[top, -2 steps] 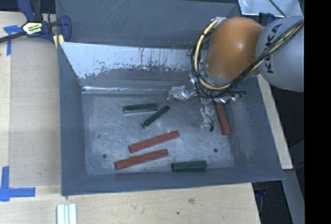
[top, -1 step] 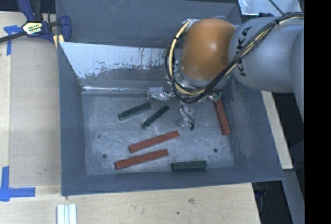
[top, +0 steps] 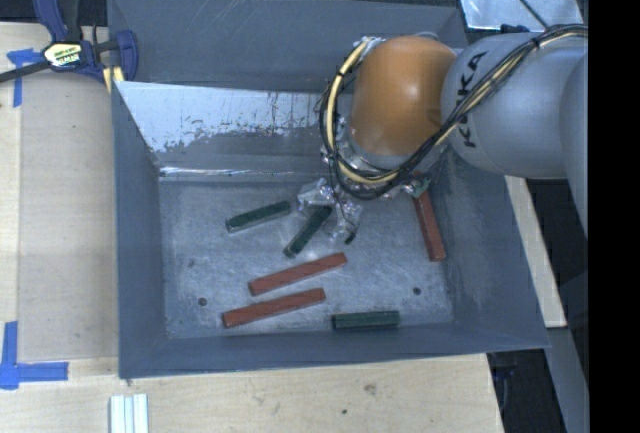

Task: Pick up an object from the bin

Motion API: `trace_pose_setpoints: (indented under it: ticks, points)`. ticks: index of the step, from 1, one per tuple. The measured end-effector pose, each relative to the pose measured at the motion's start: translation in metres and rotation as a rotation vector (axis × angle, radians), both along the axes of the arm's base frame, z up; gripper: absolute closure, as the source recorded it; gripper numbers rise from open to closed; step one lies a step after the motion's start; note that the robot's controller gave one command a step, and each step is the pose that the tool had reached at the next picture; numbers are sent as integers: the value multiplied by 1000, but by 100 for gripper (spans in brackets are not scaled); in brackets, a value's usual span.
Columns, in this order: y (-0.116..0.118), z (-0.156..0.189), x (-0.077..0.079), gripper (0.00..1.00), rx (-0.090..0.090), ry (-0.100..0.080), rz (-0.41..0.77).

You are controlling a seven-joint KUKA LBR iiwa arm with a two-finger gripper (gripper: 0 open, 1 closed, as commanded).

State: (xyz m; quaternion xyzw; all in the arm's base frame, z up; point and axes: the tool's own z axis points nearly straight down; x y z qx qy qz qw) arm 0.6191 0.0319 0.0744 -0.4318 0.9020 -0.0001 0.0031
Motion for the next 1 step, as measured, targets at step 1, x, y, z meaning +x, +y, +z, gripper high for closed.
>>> trace_pose_setpoints:
  ticks: [1]
  points:
    - [-21,149,-68,100,-3,-4,203]
